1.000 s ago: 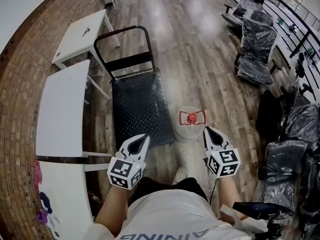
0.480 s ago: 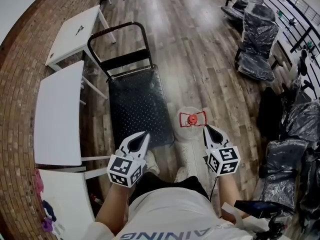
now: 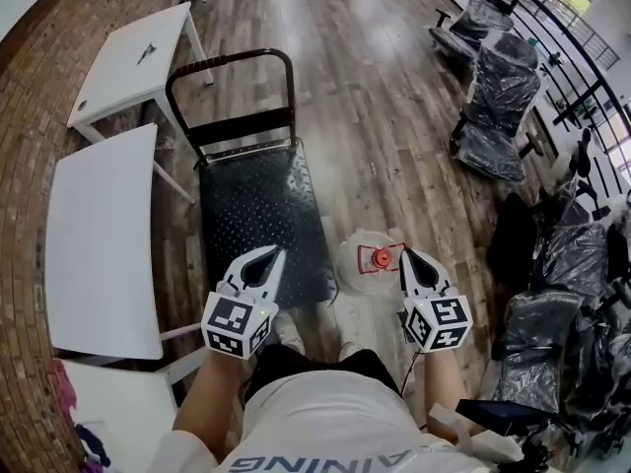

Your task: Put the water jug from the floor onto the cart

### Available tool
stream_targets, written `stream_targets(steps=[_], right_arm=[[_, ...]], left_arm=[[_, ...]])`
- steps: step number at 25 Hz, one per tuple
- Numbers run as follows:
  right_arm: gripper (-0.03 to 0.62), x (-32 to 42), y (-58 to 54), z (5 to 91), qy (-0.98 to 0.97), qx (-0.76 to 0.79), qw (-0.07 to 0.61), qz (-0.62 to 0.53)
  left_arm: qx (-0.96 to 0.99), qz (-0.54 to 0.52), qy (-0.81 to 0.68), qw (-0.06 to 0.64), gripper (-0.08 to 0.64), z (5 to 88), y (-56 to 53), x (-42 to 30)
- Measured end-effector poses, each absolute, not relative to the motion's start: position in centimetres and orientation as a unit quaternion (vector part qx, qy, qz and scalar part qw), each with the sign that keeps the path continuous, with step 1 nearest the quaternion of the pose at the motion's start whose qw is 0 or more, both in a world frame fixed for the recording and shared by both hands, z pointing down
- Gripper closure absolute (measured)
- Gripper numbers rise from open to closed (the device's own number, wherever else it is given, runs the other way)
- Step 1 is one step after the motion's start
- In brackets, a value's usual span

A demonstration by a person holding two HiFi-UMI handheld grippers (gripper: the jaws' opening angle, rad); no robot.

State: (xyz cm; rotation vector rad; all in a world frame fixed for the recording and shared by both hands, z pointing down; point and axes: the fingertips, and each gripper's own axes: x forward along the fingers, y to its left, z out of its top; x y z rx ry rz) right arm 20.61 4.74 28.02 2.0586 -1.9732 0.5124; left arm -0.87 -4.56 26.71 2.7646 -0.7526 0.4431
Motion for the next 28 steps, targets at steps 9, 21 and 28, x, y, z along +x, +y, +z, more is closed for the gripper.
stream_targets(steps=[9, 21, 28], right_arm=[[0.589, 15.1, -1.1, 29.3, -0.685, 0.690, 0.149, 0.180], [0.589, 19.7, -2.3, 30.8, -0.694, 0.682, 0.137, 0.182], [0.588, 25.0, -1.4, 34.6, -0.693, 0.673, 0.161, 0.202]], left_arm=[[0.939, 0.149, -0.273, 0.149, 0.558, 29.3, -10.2, -6.7], [0.931, 0.159, -0.286, 0.162, 0.558, 30.3, -9.5, -2.3], [0.925, 0.184, -0.287, 0.169, 0.558, 31.8, -6.7, 2.8]])
